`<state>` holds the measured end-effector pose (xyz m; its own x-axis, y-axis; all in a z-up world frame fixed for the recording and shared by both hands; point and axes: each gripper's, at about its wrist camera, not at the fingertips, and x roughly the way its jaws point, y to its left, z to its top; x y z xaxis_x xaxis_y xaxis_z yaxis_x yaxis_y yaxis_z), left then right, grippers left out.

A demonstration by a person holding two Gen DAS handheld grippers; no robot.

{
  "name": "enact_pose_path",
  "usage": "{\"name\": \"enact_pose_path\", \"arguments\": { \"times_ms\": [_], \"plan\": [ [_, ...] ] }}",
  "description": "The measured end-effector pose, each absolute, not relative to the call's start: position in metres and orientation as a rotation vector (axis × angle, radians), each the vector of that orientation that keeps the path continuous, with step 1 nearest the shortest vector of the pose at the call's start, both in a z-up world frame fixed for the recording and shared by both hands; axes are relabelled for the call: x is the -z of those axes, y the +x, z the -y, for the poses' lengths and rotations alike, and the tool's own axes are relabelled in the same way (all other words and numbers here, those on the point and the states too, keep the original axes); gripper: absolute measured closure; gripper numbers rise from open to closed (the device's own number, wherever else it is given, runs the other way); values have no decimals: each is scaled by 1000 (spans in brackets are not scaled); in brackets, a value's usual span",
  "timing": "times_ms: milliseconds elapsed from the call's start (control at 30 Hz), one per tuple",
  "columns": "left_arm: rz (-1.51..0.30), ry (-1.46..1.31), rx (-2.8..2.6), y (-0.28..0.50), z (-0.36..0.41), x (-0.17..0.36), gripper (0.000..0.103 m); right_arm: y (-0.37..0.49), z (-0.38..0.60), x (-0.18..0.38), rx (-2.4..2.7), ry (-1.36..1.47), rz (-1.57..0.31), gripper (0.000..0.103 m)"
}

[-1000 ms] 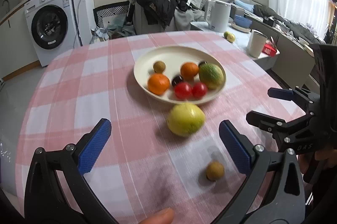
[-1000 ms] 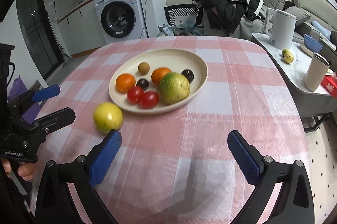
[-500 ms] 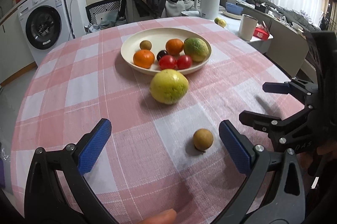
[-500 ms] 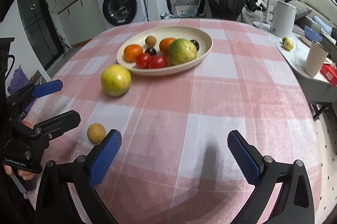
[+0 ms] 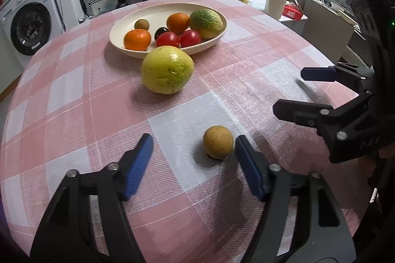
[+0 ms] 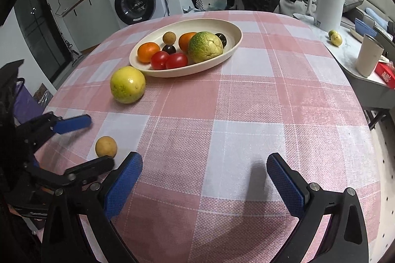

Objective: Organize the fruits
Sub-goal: 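Grasp the small brown kiwi on the table with the left tool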

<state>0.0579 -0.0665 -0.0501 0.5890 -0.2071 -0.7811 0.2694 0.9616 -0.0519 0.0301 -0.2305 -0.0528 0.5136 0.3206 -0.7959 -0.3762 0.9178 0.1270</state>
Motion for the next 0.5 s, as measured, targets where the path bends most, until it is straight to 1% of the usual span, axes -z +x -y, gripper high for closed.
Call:
{"name": "enact_pose_path", "arguments": {
  "times_ms": [133, 167, 200, 267, 333, 500],
  "plan": [
    [-894, 79, 296, 58, 71, 52, 53, 28, 228, 55, -428, -80, -946, 0],
    [-891, 79, 304, 58, 72, 52, 60, 28, 227, 56, -432, -85, -949, 0],
    [-888, 78, 313, 57, 73, 51, 64, 28, 227, 56, -435, -85, -951, 0],
    [-885, 77, 316, 58, 74, 51, 77, 28, 225, 57, -448, -86, -950, 0],
    [-885, 71, 316, 58, 72, 51, 81, 27, 224, 57, -453, -86, -946, 0],
    [-885, 43, 310, 57, 66, 50, 81, 27, 221, 54, -480, -81, -941, 2]
  ]
}}
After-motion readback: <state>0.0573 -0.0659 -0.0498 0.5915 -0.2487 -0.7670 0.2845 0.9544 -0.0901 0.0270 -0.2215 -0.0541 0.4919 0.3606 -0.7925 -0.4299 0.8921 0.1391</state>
